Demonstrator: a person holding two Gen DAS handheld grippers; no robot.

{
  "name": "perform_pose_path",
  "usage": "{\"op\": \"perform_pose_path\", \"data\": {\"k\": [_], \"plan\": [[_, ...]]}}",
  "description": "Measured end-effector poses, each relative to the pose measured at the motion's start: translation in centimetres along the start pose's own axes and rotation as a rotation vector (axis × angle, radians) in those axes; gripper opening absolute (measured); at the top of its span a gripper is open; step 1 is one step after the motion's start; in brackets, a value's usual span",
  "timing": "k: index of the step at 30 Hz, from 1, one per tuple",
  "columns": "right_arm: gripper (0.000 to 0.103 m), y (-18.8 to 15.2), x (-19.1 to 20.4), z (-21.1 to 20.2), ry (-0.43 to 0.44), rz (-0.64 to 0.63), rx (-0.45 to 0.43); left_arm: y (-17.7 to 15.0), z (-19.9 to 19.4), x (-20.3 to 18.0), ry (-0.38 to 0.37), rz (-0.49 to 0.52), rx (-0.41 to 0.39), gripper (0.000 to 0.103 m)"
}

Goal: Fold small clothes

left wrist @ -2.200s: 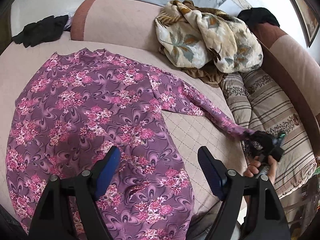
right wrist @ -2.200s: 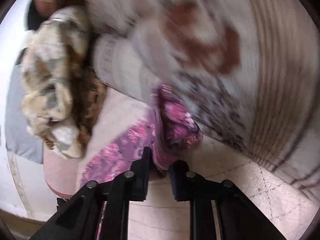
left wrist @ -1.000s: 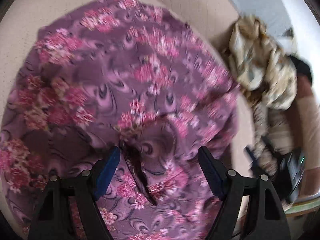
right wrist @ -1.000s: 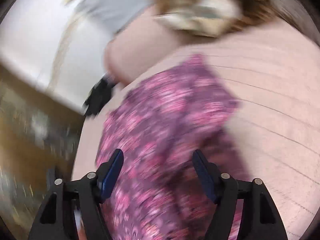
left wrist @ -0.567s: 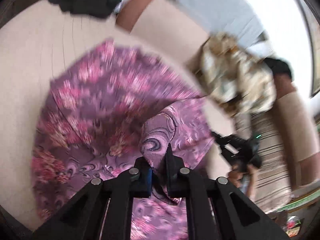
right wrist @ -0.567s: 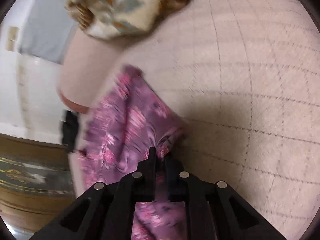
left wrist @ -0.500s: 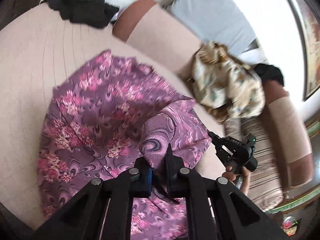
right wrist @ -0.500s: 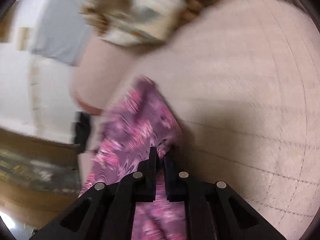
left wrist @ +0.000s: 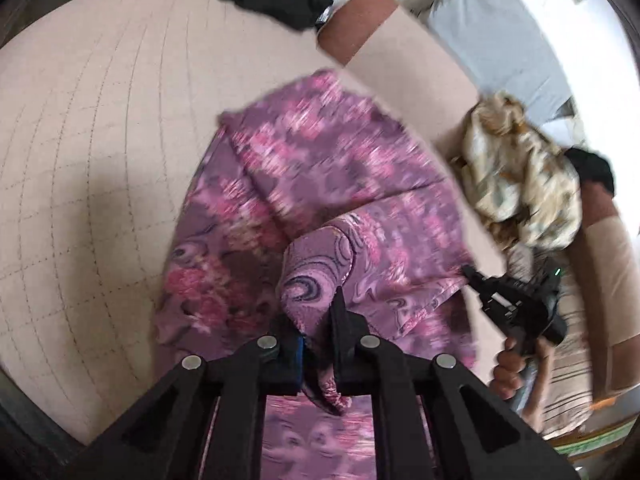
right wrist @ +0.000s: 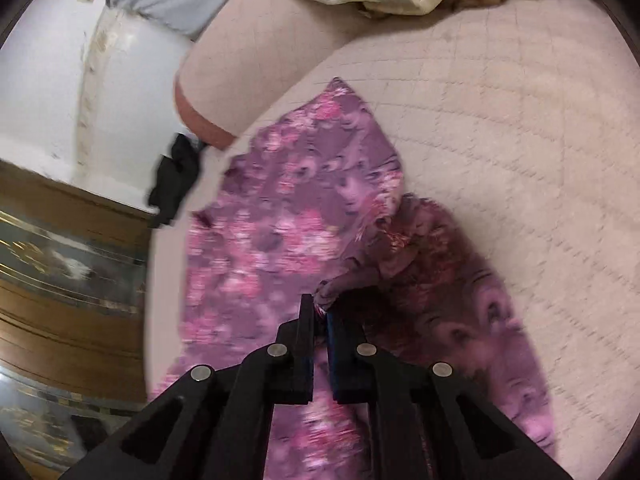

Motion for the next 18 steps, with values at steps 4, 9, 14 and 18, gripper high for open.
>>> {"op": "perform_pose_path", "data": {"k": [4, 9, 14, 18], "plan": [[0.008, -1.6, -1.9, 2.5, -0.011, 0.062, 0.090, -0.2, -0.8, 0.5, -0.026, -0.023, -0.024, 0.010], [0.053, -1.9, -3.0, 0.3, 0.000, 0.062, 0.012, -0.3, -1.1, 2.7, 0.090, 0.040, -0.053, 0.028], [0.054, -0.2, -5.2, -0.7, 0.024, 0.152, -0.061, -1.2, -0.3, 4.9, 0.050, -0.040, -0.039, 0.028], [0.054, 0.0, -4.7, 0.5, 0.066, 0.179, -0.020, -1.0, -0.3, 4.6, 0.033, -0.043, -0.045, 0.028]]}}
Point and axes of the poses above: each gripper's, at about its wrist camera, not at the fingertips, and z roughly the way its jaws point, x to its left, y to its top, the point moved 10 cm from there along z, roughly the way its jaws point, and after that the axes turned 13 degrees about -y, right-handed, at the moved point
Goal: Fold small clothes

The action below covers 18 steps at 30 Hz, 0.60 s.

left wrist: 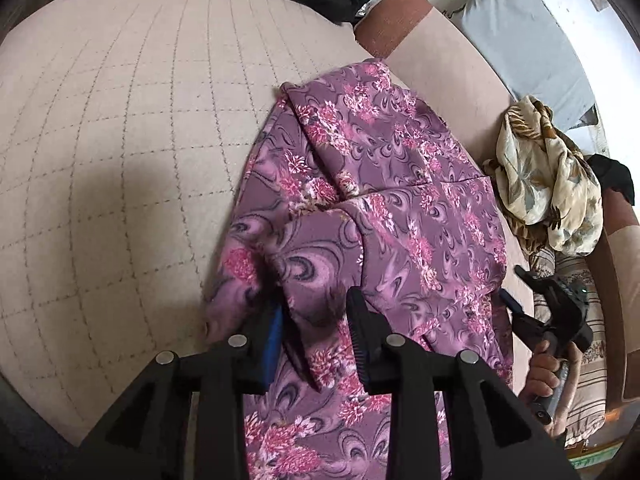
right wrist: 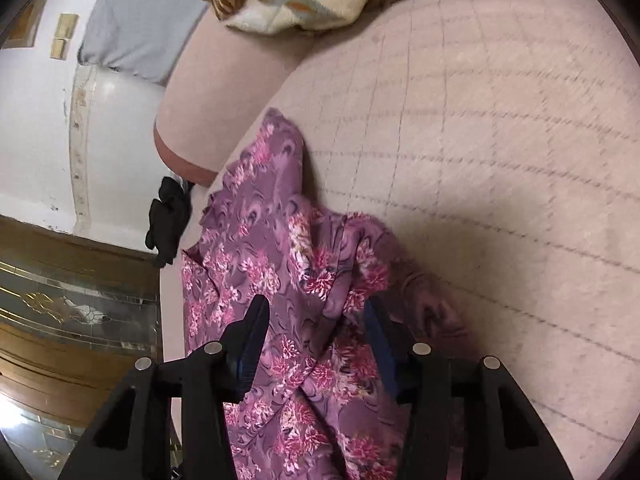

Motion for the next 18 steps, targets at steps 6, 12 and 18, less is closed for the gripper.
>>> {"op": "perform_pose_path", "data": {"k": [6, 12, 18], "plan": [[0.054, 1.9, -0.6, -0.2, 0.013, 0.021, -0.022, 0.0, 0.7, -0.7, 0.034, 0.052, -0.001, 0.028], [0.042, 3.8, -1.8, 1.6, 0.065, 0.115, 0.006, 0.0, 1.2, -1.1, 0.092, 0.124, 0.000, 0.027], [0.011, 5.0, -3.2, -0.8, 0.025, 0.140, -0.065, 0.6, -0.1, -1.3, 0.103, 0.139, -0.046, 0.003]]}}
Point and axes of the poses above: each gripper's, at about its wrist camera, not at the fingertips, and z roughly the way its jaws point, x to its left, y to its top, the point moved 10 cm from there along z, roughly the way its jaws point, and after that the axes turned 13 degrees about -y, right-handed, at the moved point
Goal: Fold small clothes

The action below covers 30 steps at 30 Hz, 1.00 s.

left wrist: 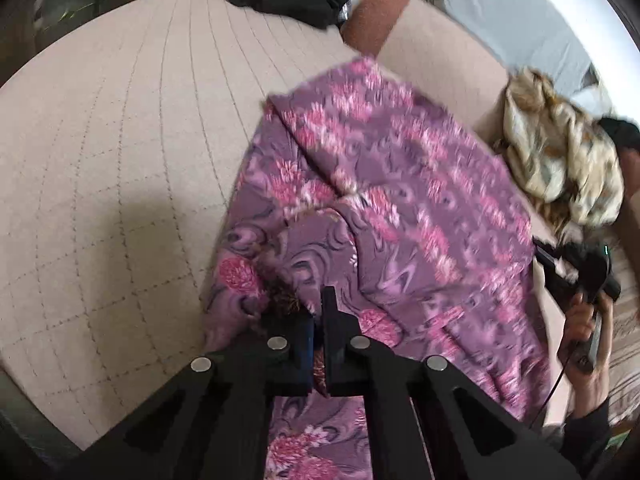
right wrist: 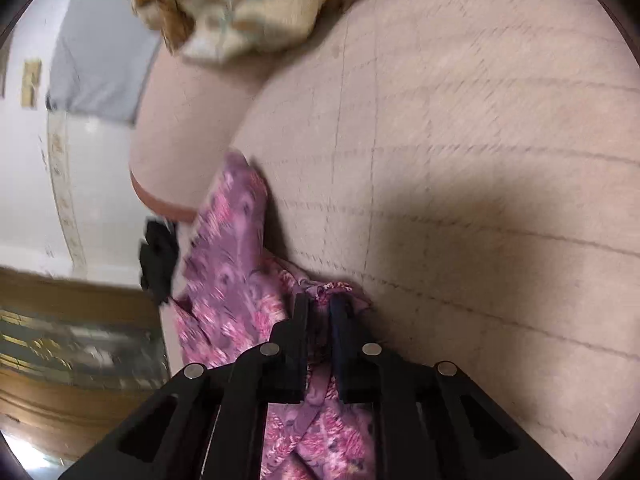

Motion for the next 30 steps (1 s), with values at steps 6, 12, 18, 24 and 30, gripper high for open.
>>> {"op": "perform_pose_path", "data": {"k": [6, 12, 18, 24, 30], "plan": [[0.010, -0.3, -1.8, -0.8, -0.126, -0.008, -0.044, -0.3, 0.9, 1.1, -0.015, -0.057, 0.036, 0.003], [0.010, -0.5, -2.0, 1.0, -0.162, -0.041, -0.016, -0.3, 1.7, 1.1, 0.011, -0.017, 0.061, 0.005], [0.052, -0.9, -1.2, -3.1, -0.182, -0.108, -0.117, -1.4, 0.8, -0.3, 0.097, 0.144, 0.100, 0.017], [0.081, -5.5, -2.3, -10.8, -0.200, -0.216, -0.246, -3.8, -2.2, -0.3, 0.169, 0.198, 0.124, 0.048], [0.092, -11.3, -0.7, -17.4, -0.191, -0.346, -0.343, -2.8, -8.1, -2.6, 0.188, 0.252, 0.000, 0.073]]}}
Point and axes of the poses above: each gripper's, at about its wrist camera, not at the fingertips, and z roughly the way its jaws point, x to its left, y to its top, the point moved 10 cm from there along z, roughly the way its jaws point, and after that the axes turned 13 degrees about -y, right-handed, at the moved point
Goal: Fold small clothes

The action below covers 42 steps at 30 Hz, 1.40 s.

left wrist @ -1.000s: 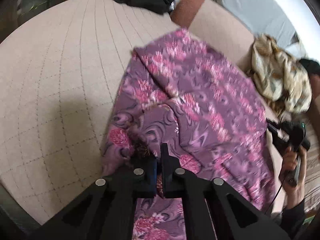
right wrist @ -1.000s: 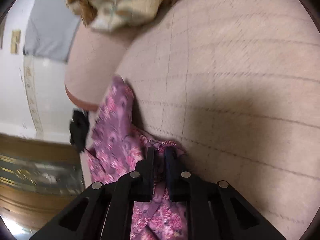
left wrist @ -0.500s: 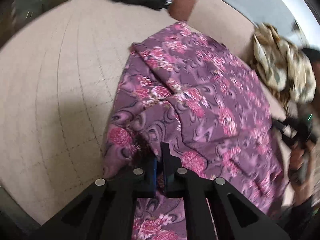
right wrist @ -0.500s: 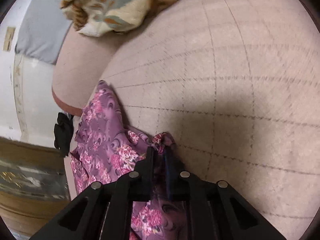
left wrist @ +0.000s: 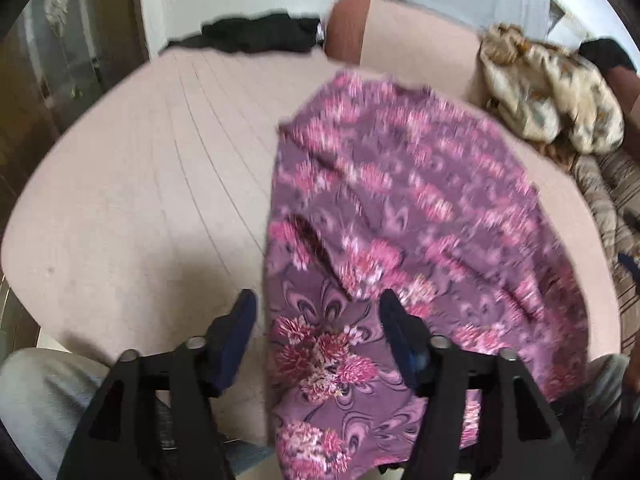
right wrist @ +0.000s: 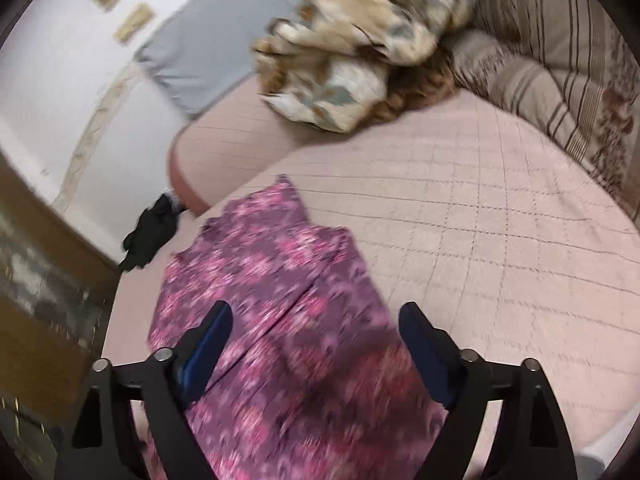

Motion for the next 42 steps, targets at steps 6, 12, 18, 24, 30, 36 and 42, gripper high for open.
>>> {"op": "perform_pose_path", "data": {"k": [6, 12, 18, 24, 30, 36, 42], "plan": [[0.092, -1.4, 5.2, -6.6, 0.055, -0.193, -0.037, 6.0, -5.1, -1.3, -0.077, -0.025, -0.094, 0.077], [0.092, 3.1, 8.1, -8.7, 0.084, -0.256, -0.017, 13.2, -7.1, -2.6, -0.096, -0.020, -0.139, 0.079], [0.092, 7.0, 10.4, -6.9, 0.019, -0.335, -0.070, 17.3, -5.3, -2.3, 0.044, 0.029, -0.191, 0.080], [0.092, 8.7, 13.1, -0.4, 0.036, -0.384, -0.019, 18.4, 3.4, -1.8, -0.006, 0.006, -0.052, 0.080], [0.089, 11.1, 13.6, 11.2, 0.041, -0.363, 0.114, 22.2, 13.9, 0.1, -0.040, 0.006, 0.041, 0.080], [0.085, 13.4, 12.7, 24.2, 0.020, -0.307, 0.304, 26.8, 22.9, 2.4, -0.100, -0.078, 0.147, 0.080], [0.073, 14.4, 12.8, 31.3, 0.005, -0.309, 0.401, 29.2, 28.7, 4.2, -0.051, -0.127, 0.220, 0.076]]}}
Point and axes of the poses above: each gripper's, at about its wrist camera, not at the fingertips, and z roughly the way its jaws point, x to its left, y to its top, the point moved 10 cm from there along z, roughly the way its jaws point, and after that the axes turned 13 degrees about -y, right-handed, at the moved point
